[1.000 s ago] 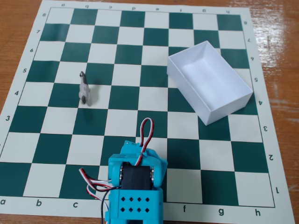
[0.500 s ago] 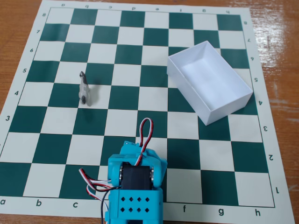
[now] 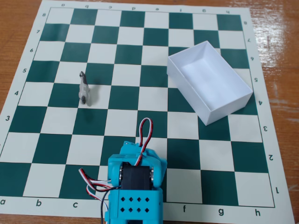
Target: Grab the toy horse and put it in the box.
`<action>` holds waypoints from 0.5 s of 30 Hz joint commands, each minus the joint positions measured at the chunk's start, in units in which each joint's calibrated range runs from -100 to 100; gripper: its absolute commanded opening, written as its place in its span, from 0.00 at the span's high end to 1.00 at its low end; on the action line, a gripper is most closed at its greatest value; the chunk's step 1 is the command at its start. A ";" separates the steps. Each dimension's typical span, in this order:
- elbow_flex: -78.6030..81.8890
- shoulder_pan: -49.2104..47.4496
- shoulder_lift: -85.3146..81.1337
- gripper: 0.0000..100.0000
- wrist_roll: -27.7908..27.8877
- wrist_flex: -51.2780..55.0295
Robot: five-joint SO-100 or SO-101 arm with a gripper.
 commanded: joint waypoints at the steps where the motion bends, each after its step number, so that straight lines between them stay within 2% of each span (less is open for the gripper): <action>1: 0.36 -0.03 -0.16 1.00 0.25 -0.61; 15: 0.36 -0.74 -0.25 1.00 1.03 -1.03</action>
